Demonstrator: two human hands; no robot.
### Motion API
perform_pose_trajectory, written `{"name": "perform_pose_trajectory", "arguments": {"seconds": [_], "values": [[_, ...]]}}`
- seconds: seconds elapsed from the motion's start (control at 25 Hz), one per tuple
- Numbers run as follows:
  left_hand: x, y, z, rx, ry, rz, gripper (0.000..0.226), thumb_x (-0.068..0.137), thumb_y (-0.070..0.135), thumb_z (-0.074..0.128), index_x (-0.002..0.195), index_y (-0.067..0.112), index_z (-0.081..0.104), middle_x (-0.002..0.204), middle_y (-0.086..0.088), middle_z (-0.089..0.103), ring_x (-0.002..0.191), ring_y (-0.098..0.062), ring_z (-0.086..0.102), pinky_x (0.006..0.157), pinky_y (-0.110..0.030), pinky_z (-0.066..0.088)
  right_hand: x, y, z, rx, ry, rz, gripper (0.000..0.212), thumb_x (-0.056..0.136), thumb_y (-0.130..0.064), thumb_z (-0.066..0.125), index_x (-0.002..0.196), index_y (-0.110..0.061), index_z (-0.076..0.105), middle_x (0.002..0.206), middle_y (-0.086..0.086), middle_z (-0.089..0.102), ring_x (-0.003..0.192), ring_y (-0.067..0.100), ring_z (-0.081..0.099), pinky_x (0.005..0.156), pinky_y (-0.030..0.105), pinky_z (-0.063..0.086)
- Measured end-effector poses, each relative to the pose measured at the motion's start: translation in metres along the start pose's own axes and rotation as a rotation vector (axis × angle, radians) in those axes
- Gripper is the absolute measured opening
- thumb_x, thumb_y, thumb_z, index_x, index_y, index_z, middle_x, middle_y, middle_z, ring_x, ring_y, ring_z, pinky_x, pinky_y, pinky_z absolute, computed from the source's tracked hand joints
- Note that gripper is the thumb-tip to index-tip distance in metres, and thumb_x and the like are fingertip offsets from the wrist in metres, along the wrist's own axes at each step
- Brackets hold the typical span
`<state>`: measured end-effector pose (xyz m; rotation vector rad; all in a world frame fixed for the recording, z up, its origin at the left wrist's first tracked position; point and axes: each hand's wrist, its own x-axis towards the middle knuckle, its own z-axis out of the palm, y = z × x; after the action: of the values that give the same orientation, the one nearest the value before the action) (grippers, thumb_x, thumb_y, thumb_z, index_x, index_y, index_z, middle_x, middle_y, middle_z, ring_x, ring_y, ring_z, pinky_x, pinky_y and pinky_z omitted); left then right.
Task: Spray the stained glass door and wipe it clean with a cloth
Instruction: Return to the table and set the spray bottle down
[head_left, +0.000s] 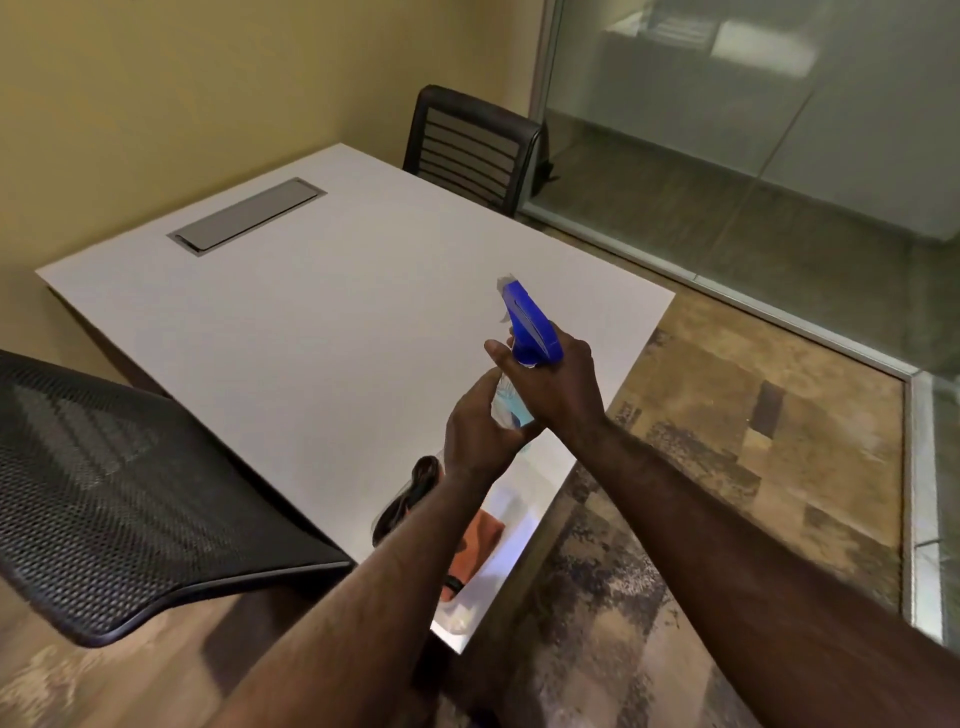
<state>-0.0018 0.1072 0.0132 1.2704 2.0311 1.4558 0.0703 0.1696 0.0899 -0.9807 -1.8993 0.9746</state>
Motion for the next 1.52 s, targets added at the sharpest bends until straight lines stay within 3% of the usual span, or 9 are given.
{"name": "perform_pose_trajectory", "arguments": {"seconds": [0.24, 0.48, 1.04, 1.16, 1.28, 1.32, 1.4, 1.44, 1.52], "values": [[0.023, -0.018, 0.024, 0.037, -0.069, -0.062, 0.061, 0.073, 0.037, 0.086, 0.126, 0.015, 0.062, 0.116, -0.004, 0.073, 0.100, -0.008, 0.060, 0.079, -0.002, 0.035, 0.023, 0.042, 0.006, 0.051, -0.012, 0.078, 0.036, 0.080, -0.035, 0.077, 0.104, -0.016, 0.060, 0.086, -0.002, 0.065, 0.078, 0.015, 0.064, 0.063, 0.003, 0.047], [0.030, -0.046, 0.036, 0.127, -0.290, -0.139, 0.069, 0.075, 0.043, 0.083, 0.132, 0.015, 0.057, 0.123, -0.005, 0.071, 0.111, -0.024, 0.067, 0.088, -0.023, 0.046, 0.025, 0.086, 0.017, 0.105, -0.055, 0.220, 0.036, 0.079, -0.034, 0.078, 0.103, -0.013, 0.062, 0.083, -0.002, 0.064, 0.076, 0.013, 0.063, 0.060, 0.005, 0.048], [0.022, -0.064, 0.053, 0.143, -0.374, -0.273, 0.061, 0.079, 0.039, 0.080, 0.131, 0.017, 0.056, 0.125, -0.006, 0.069, 0.111, -0.026, 0.066, 0.081, -0.015, 0.043, 0.007, 0.114, 0.026, 0.146, -0.106, 0.344, 0.037, 0.078, -0.035, 0.078, 0.102, -0.023, 0.053, 0.083, -0.008, 0.060, 0.078, 0.011, 0.062, 0.060, 0.005, 0.046], [0.020, -0.061, 0.055, 0.143, -0.369, -0.287, 0.060, 0.080, 0.038, 0.079, 0.131, 0.016, 0.055, 0.125, -0.007, 0.069, 0.112, -0.026, 0.065, 0.084, -0.020, 0.045, 0.004, 0.116, 0.027, 0.153, -0.112, 0.393, 0.042, 0.078, -0.033, 0.079, 0.107, -0.019, 0.052, 0.091, -0.002, 0.061, 0.089, 0.017, 0.063, 0.068, 0.013, 0.047], [0.020, -0.060, 0.048, 0.180, -0.412, -0.271, 0.064, 0.080, 0.041, 0.080, 0.133, 0.017, 0.052, 0.128, -0.005, 0.066, 0.116, -0.025, 0.062, 0.079, -0.008, 0.040, -0.002, 0.111, 0.024, 0.087, -0.129, 0.392, 0.059, 0.078, -0.032, 0.078, 0.126, -0.014, 0.048, 0.114, 0.003, 0.059, 0.108, 0.018, 0.058, 0.080, 0.018, 0.045], [0.021, -0.061, 0.040, 0.207, -0.432, -0.248, 0.070, 0.077, 0.045, 0.080, 0.134, 0.018, 0.049, 0.132, -0.004, 0.064, 0.121, -0.025, 0.060, 0.079, -0.009, 0.041, -0.006, 0.109, 0.022, 0.041, -0.093, 0.365, 0.067, 0.079, -0.031, 0.079, 0.133, -0.014, 0.044, 0.126, 0.004, 0.055, 0.114, 0.014, 0.052, 0.086, 0.020, 0.043], [0.019, -0.065, 0.018, 0.355, -0.462, -0.225, 0.092, 0.073, 0.060, 0.078, 0.146, 0.020, 0.040, 0.149, -0.003, 0.052, 0.137, -0.026, 0.049, 0.103, -0.029, 0.047, -0.025, 0.105, 0.018, -0.077, 0.085, 0.277, 0.074, 0.077, -0.023, 0.079, 0.138, -0.015, 0.038, 0.142, 0.006, 0.041, 0.124, 0.010, 0.040, 0.095, 0.022, 0.039], [0.016, -0.069, 0.004, 0.459, -0.444, -0.219, 0.098, 0.071, 0.066, 0.075, 0.149, 0.022, 0.037, 0.154, -0.003, 0.047, 0.141, -0.025, 0.044, 0.112, -0.040, 0.042, -0.040, 0.103, 0.019, -0.138, 0.188, 0.236, 0.072, 0.074, -0.017, 0.079, 0.135, -0.016, 0.040, 0.143, 0.007, 0.038, 0.127, 0.011, 0.037, 0.096, 0.022, 0.038], [0.008, -0.078, -0.020, 0.620, -0.362, -0.133, 0.089, 0.072, 0.072, 0.069, 0.143, 0.023, 0.047, 0.147, -0.001, 0.055, 0.134, -0.024, 0.051, 0.110, -0.043, 0.043, -0.073, 0.101, 0.027, -0.214, 0.281, 0.201, 0.066, 0.069, -0.007, 0.076, 0.125, -0.019, 0.042, 0.135, 0.008, 0.039, 0.126, 0.014, 0.037, 0.095, 0.023, 0.040]]}}
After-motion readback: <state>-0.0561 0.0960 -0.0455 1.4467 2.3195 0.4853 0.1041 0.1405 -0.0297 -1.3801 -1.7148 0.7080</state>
